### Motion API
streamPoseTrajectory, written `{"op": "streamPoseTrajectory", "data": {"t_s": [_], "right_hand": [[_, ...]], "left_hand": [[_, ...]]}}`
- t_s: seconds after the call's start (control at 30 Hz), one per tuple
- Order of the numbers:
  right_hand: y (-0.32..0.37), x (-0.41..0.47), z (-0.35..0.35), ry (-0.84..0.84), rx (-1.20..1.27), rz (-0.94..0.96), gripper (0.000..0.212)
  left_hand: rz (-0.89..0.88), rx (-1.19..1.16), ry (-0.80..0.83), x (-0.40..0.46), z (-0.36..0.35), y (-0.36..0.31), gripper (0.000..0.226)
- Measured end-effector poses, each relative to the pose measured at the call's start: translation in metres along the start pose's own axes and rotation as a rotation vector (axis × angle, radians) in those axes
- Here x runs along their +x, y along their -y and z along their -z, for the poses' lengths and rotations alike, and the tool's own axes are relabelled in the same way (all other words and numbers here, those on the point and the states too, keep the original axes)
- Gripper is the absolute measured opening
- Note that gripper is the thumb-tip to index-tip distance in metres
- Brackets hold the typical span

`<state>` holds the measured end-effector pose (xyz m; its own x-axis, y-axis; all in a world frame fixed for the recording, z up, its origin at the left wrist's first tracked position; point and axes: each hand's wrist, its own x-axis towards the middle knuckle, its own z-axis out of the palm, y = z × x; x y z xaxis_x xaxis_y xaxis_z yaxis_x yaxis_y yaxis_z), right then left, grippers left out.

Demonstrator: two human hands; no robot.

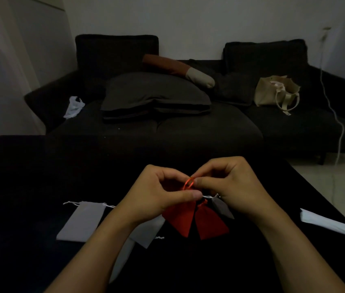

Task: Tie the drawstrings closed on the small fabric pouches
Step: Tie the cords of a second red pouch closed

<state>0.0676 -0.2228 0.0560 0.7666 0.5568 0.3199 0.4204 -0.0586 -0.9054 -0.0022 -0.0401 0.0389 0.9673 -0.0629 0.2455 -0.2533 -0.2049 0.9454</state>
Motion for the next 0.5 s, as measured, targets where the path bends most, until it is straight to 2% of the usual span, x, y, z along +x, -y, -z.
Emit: {"op": "streamPoseTrajectory", "data": {"t_s": [0.2,0.33,0.4,0.47,0.5], "right_hand": [[0.005,-0.002,0.002,0.027,0.138,-0.086,0.007],[0.012,-0.003,0.003,0.085,0.116,-0.110,0.007],[0.013,-0.003,0.003,0.106,0.047,-0.108,0.006],[0.012,-0.002,0.002,0.094,-0.065,-0.095,0.010],[0.012,-0.002,0.002,0.086,-0.113,-0.088,0.012]], "left_hand": [[0.068,-0.033,-0.002,0.001,0.003,0.001,0.029],[0.088,-0.030,0.076,0.000,0.007,-0.001,0.030],[0.094,-0.026,0.053,-0.001,0.003,-0.001,0.044],[0.120,-0.050,0.003,0.000,-0.004,0.001,0.075],[0.124,-0.054,-0.012,0.000,-0.007,0.001,0.080]]}}
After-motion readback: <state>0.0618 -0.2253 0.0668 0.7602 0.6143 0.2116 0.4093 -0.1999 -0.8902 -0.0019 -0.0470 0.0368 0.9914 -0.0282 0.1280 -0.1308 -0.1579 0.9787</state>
